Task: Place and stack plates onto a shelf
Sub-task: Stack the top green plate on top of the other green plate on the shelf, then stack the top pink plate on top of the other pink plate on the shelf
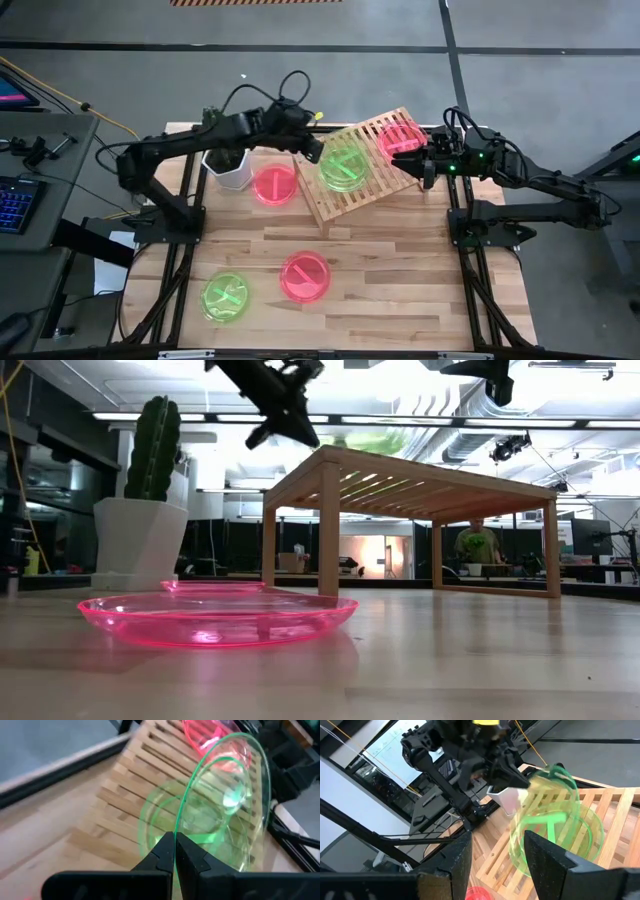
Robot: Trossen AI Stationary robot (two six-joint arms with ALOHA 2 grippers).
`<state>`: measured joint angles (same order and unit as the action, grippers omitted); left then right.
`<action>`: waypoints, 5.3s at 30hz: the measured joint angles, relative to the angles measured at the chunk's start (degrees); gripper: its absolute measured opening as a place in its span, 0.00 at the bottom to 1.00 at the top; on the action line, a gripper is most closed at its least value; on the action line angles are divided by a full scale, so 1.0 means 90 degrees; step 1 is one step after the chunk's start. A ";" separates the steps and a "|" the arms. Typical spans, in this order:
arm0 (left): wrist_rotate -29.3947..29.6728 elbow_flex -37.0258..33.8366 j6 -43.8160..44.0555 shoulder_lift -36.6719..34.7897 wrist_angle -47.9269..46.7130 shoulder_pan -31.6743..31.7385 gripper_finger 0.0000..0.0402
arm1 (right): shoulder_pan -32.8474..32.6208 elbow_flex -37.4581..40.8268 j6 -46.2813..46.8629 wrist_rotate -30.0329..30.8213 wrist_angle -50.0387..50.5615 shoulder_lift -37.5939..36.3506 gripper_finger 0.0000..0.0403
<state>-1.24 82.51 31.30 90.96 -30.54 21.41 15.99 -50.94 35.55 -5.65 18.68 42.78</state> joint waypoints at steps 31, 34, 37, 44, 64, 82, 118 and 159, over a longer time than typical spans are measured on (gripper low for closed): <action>-0.0026 0.0013 -0.0448 0.0209 -0.0320 -0.0046 0.27 | 0.0000 0.0000 -0.0112 -0.0007 0.0017 0.0000 0.40; -0.0139 0.0013 -0.0504 0.0008 -0.0298 0.0028 0.31 | 0.0000 0.0000 -0.0117 -0.0007 0.0017 0.0000 0.40; -0.0161 0.0013 -0.0502 -0.0312 -0.0298 0.0088 0.34 | -0.0002 0.0000 -0.0117 -0.0007 0.0011 0.0000 0.40; 0.0185 -0.0308 -0.0661 -0.1346 -0.0164 -0.0700 0.34 | 0.0000 0.0000 -0.0102 0.0028 -0.0010 0.0000 0.40; 0.3193 -0.4981 -0.1083 -0.2245 0.1045 -0.4013 0.34 | 0.0000 0.0000 0.0049 0.0245 -0.0005 0.0002 0.40; 0.3099 -0.5048 -0.1895 -0.0266 0.1886 -0.2623 0.34 | 0.0000 0.0000 0.0059 0.0505 -0.0002 0.0000 0.40; 0.2191 -0.4894 -0.1722 -0.0242 0.1593 -0.1919 0.02 | -0.0002 0.0000 0.0219 0.0437 0.0046 0.0001 0.40; 0.1591 0.3325 -0.6521 0.1796 -0.1076 -0.1534 0.00 | 0.0000 -0.0002 0.0443 0.0102 -0.4875 -0.0010 0.40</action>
<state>13.08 112.44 -27.39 107.12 -40.22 7.61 15.99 -50.96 39.54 -4.73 -25.19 42.70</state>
